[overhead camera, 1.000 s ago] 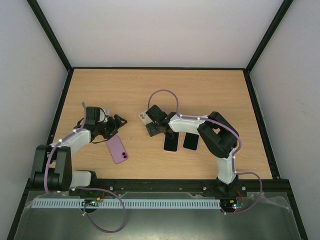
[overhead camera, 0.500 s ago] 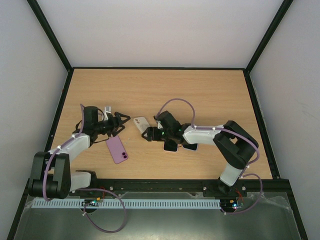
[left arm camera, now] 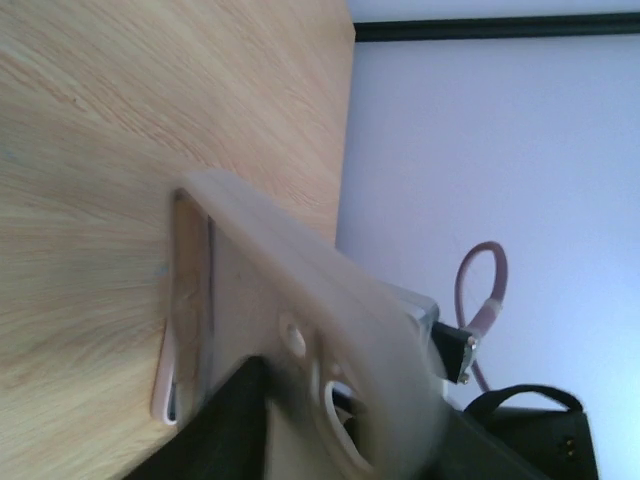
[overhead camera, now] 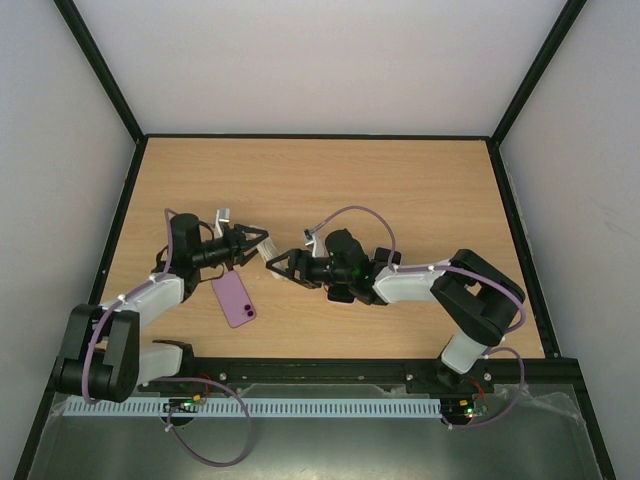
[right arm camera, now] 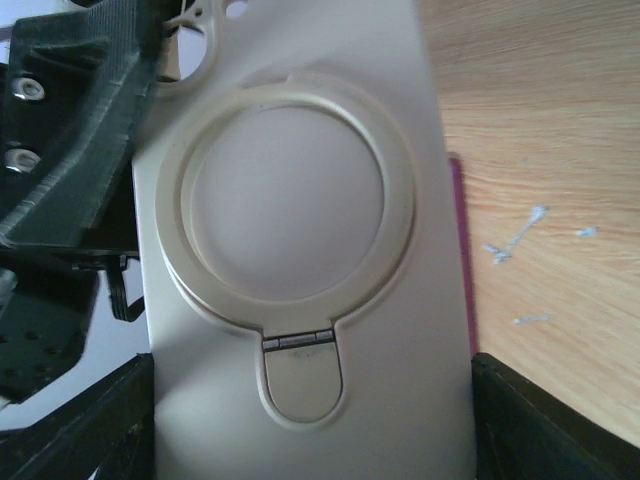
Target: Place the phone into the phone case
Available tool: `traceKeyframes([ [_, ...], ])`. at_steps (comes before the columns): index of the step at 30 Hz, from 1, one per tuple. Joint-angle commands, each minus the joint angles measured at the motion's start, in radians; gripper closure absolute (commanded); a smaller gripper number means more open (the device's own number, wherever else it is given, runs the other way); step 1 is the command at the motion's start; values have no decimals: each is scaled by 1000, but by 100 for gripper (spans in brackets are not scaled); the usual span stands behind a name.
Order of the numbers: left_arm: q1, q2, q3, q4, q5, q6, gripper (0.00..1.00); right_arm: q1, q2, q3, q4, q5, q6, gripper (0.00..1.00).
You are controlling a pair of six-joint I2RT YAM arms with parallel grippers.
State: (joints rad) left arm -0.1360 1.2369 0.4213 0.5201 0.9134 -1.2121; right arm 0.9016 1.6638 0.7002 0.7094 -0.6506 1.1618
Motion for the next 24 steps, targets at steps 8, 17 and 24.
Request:
traceKeyframes([
  [8,-40,-2,155,-418,-172,260,98,10,-70,-91,-46,93,-29,7],
  [17,-150,114,299,-726,-478,414,98,10,-249,-88,-376,269,-176,2],
  [24,-259,218,462,-937,-764,468,92,10,-314,-62,-536,365,-244,2],
])
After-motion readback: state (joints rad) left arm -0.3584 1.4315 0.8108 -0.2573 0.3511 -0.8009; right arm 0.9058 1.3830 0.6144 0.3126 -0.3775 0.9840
